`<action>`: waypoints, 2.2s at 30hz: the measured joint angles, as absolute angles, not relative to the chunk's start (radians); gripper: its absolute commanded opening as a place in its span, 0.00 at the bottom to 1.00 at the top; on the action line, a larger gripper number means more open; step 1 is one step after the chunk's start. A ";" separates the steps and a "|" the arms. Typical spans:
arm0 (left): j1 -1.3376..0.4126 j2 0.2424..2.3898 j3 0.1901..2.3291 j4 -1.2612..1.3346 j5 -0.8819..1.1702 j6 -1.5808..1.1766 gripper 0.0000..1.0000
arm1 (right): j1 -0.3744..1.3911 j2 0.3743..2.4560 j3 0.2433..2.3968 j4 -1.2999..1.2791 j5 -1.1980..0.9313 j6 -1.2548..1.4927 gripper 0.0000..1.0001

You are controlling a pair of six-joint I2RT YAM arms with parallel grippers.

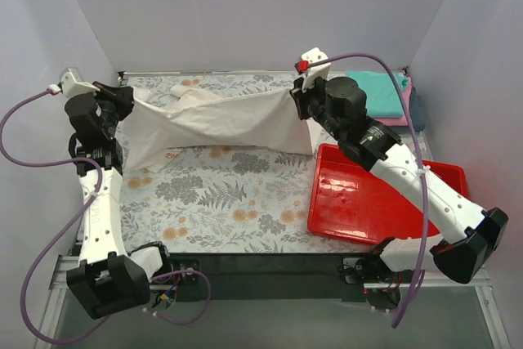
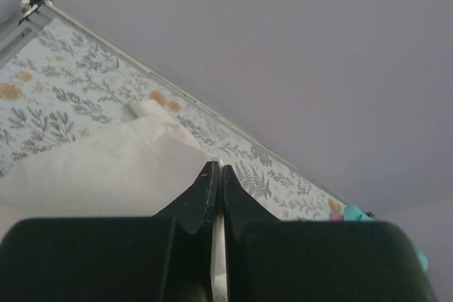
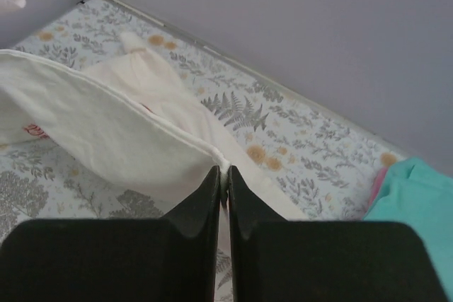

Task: Fold and stack the t-shirts
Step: Flatten the tshirt out

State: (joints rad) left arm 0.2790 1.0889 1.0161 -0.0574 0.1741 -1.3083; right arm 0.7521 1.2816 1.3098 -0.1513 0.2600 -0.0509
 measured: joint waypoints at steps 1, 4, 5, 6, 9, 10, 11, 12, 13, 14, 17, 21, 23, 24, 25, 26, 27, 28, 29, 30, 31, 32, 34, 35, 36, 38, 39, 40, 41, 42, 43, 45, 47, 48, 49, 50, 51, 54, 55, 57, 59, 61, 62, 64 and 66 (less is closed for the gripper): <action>0.279 1.078 1.043 -0.084 0.178 -1.303 0.00 | 0.752 1.282 1.353 -0.159 0.259 -0.070 0.01; 0.279 1.054 1.170 -0.203 0.182 -1.267 0.00 | 0.752 1.277 1.438 -0.177 0.247 -0.113 0.01; 0.279 1.046 1.210 -0.235 0.182 -1.251 0.00 | 0.752 1.265 1.457 -0.184 0.235 -0.124 0.01; 0.279 1.033 1.252 -0.272 0.181 -1.234 0.00 | 0.752 1.249 1.467 -0.189 0.224 -0.133 0.01; 0.279 0.999 1.375 -0.382 0.179 -1.191 0.00 | 0.752 1.192 1.489 -0.236 0.169 -0.142 0.01; 0.279 0.992 1.427 -0.419 0.180 -1.176 0.00 | 0.752 1.168 1.502 -0.258 0.142 -0.143 0.01; 0.279 0.987 1.481 -0.451 0.183 -1.160 0.00 | 0.752 1.151 1.518 -0.278 0.120 -0.142 0.01; 0.279 0.983 1.531 -0.478 0.189 -1.146 0.00 | 0.752 1.129 1.538 -0.297 0.091 -0.142 0.01; 0.279 0.982 1.586 -0.513 0.197 -1.135 0.00 | 0.752 1.114 1.550 -0.306 0.067 -0.142 0.01; 0.279 0.983 1.647 -0.542 0.215 -1.121 0.00 | 0.752 1.097 1.569 -0.322 0.039 -0.141 0.01; 0.279 0.986 1.789 -0.607 0.259 -1.097 0.00 | 0.752 1.048 1.625 -0.359 -0.044 -0.138 0.01; 0.279 0.989 1.939 -0.677 0.319 -1.082 0.00 | 0.752 1.013 1.721 -0.421 -0.118 -0.138 0.01; 0.279 0.995 2.011 -0.702 0.348 -1.080 0.00 | 0.752 1.001 1.755 -0.434 -0.143 -0.138 0.01; 0.279 0.996 2.036 -0.709 0.357 -1.079 0.00 | 0.752 0.994 1.770 -0.444 -0.155 -0.139 0.01; 0.279 0.998 2.063 -0.716 0.363 -1.078 0.00 | 0.752 0.989 1.779 -0.450 -0.164 -0.139 0.01; 0.279 0.998 2.082 -0.721 0.367 -1.078 0.00 | 0.752 0.984 1.785 -0.455 -0.170 -0.139 0.01; 0.279 0.997 2.101 -0.722 0.374 -1.079 0.00 | 0.752 0.976 1.792 -0.460 -0.173 -0.142 0.01; 0.279 0.997 2.107 -0.722 0.376 -1.079 0.00 | 0.752 0.971 1.797 -0.464 -0.176 -0.144 0.01; 0.277 0.993 2.107 -0.712 0.383 -1.081 0.00 | 0.752 0.970 1.800 -0.464 -0.175 -0.147 0.01; 0.276 0.991 2.098 -0.699 0.392 -1.085 0.00 | 0.752 0.970 1.803 -0.464 -0.173 -0.153 0.01; 0.276 0.989 2.083 -0.685 0.403 -1.091 0.00 | 0.752 0.972 1.803 -0.464 -0.167 -0.157 0.01; 0.274 0.987 2.059 -0.663 0.413 -1.097 0.00 | 0.752 0.981 1.802 -0.464 -0.155 -0.162 0.01; 0.271 0.987 1.973 -0.611 0.436 -1.110 0.00 | 0.752 1.002 1.791 -0.454 -0.130 -0.169 0.01; 0.271 0.998 1.925 -0.591 0.446 -1.118 0.00 | 0.752 1.016 1.777 -0.445 -0.114 -0.172 0.01; 0.271 1.010 1.877 -0.564 0.454 -1.124 0.00 | 0.752 1.035 1.762 -0.437 -0.094 -0.178 0.01; 0.271 1.068 1.789 -0.525 0.459 -1.136 0.00 | 0.752 1.086 1.726 -0.416 -0.044 -0.188 0.01; 0.271 1.102 1.753 -0.505 0.459 -1.142 0.00 | 0.749 1.114 1.710 -0.409 -0.021 -0.190 0.01; 0.271 1.148 1.721 -0.490 0.456 -1.146 0.00 | 0.743 1.142 1.698 -0.402 -0.001 -0.191 0.01; 0.271 1.209 1.698 -0.477 0.453 -1.150 0.00 | 0.730 1.190 1.691 -0.393 0.014 -0.191 0.01; 0.271 1.268 1.682 -0.469 0.451 -1.151 0.00 | 0.717 1.236 1.687 -0.387 0.024 -0.191 0.01; 0.271 1.322 1.675 -0.470 0.446 -1.154 0.00 | 0.703 1.271 1.686 -0.386 0.030 -0.191 0.01; 0.271 1.453 1.686 -0.466 0.442 -1.158 0.00 | 0.656 1.365 1.691 -0.382 0.026 -0.187 0.01; 0.271 1.546 1.721 -0.467 0.438 -1.160 0.00 | 0.611 1.452 1.730 -0.395 0.022 -0.185 0.01; 0.271 1.599 1.757 -0.466 0.439 -1.160 0.00 | 0.590 1.505 1.771 -0.392 0.019 -0.184 0.01; 0.271 1.642 1.803 -0.476 0.437 -1.160 0.00 | 0.571 1.558 1.818 -0.392 0.017 -0.183 0.01; 0.271 1.693 1.869 -0.474 0.435 -1.158 0.00 | 0.551 1.615 1.881 -0.395 0.010 -0.183 0.01; 0.271 1.739 1.943 -0.474 0.435 -1.156 0.00 | 0.540 1.652 1.930 -0.398 0.006 -0.182 0.01; 0.271 1.858 2.227 -0.503 0.427 -1.144 0.00 | 0.505 1.767 2.109 -0.385 -0.015 -0.182 0.01; 0.271 1.889 2.333 -0.501 0.426 -1.138 0.00 | 0.495 1.796 2.172 -0.384 -0.024 -0.182 0.01; 0.271 1.885 2.414 -0.461 0.422 -1.128 0.00 | 0.483 1.821 2.246 -0.368 -0.036 -0.183 0.01; 0.272 1.818 2.396 -0.389 0.419 -1.111 0.00 | 0.477 1.805 2.256 -0.329 -0.053 -0.184 0.01; 0.273 1.715 2.323 -0.326 0.416 -1.091 0.00 | 0.476 1.759 2.204 -0.272 -0.071 -0.187 0.01; 0.273 1.682 2.300 -0.304 0.415 -1.083 0.00 | 0.476 1.726 2.159 -0.253 -0.082 -0.188 0.01; 0.273 1.584 2.221 -0.256 0.416 -1.064 0.00 | 0.476 1.642 2.040 -0.198 -0.111 -0.191 0.01; 0.273 1.478 2.115 -0.208 0.424 -1.048 0.00 | 0.478 1.567 1.917 -0.149 -0.137 -0.195 0.01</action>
State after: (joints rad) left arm 0.2726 1.4776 2.1147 -0.2077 0.4240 -1.0485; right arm 0.4778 1.5673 1.9171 -0.1493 -0.1368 -0.1947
